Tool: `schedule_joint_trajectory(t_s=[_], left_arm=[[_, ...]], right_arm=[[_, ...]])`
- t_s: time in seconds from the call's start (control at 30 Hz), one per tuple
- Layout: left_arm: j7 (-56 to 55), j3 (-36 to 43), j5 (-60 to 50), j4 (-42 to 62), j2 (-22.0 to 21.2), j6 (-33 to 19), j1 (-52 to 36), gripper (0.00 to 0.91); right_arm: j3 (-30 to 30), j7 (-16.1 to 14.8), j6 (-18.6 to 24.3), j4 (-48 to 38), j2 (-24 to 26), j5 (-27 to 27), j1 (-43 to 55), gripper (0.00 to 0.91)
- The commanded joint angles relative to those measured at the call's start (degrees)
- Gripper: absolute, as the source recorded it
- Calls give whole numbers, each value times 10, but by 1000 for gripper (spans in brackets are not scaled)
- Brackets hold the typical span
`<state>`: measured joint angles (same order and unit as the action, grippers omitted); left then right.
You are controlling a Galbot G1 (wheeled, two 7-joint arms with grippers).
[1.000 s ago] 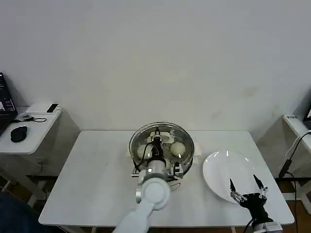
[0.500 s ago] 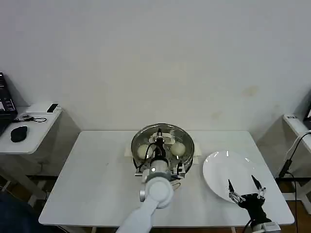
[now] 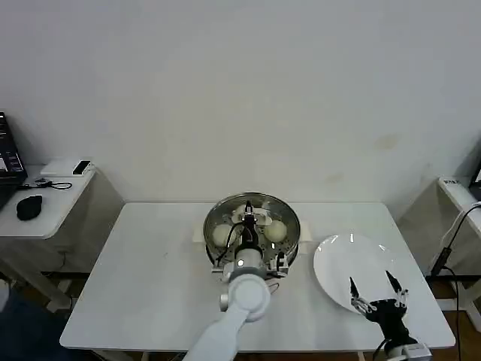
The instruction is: Take steamed baozi put them in steamer then cover it.
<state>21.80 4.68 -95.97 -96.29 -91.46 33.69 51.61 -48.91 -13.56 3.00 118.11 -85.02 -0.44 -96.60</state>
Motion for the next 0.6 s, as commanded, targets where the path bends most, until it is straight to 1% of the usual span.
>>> schedule_joint_trajectory(t_s=[0.03, 0.33, 0.37, 0.6], left_arm=[[-2, -3, 1, 7, -2, 0, 0, 0], [-5, -3, 8, -1, -3, 0, 10, 10], [-8, -3, 10, -4, -3, 1, 12, 907], [-13, -1, 24, -23, -2, 1, 17, 907]], right_arm=[[4, 0, 0, -1, 0, -1, 1, 907], [8, 0, 1, -3, 0, -4, 1, 907], [8, 0, 1, -3, 0, -5, 1, 907], [13, 0, 0, -3, 0, -7, 1, 907]])
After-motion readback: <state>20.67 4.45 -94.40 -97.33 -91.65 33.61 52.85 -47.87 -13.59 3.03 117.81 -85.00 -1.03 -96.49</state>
